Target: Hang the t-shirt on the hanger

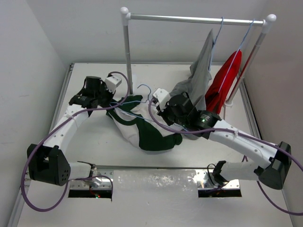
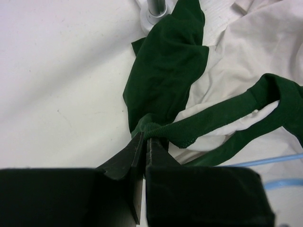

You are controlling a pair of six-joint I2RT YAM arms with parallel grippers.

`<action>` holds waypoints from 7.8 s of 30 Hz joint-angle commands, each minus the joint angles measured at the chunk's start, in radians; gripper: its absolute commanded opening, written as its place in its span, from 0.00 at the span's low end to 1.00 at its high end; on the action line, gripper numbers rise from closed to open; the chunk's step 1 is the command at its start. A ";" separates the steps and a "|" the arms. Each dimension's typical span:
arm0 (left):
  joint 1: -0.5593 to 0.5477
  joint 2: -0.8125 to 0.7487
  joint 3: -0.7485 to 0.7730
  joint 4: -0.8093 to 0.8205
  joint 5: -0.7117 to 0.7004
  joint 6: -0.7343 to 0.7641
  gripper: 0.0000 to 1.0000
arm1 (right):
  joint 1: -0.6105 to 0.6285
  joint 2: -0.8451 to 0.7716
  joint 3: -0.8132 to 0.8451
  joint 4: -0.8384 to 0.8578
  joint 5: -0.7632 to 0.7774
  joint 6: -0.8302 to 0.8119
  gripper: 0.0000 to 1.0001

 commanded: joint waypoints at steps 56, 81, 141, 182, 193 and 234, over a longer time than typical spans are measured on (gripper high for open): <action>-0.226 -0.097 0.229 -0.063 0.273 -0.196 0.00 | 0.034 0.118 -0.222 0.781 0.366 0.230 0.00; -0.226 -0.042 0.099 -0.065 0.123 -0.030 0.11 | 0.007 0.496 -0.425 1.477 -0.041 0.017 0.00; 0.024 -0.115 -0.087 0.060 0.111 -0.078 0.00 | 0.006 0.373 -0.120 0.902 0.011 0.575 0.55; 0.140 -0.160 -0.007 -0.064 0.224 0.067 0.00 | -0.179 0.615 -0.288 1.065 -0.068 0.956 0.00; 0.379 -0.191 0.019 -0.495 0.470 0.672 0.00 | -0.360 0.383 -0.412 0.950 0.086 0.811 0.00; 0.116 -0.171 -0.121 -0.052 0.435 0.487 0.00 | -0.021 0.337 0.078 0.625 -0.276 -0.090 0.11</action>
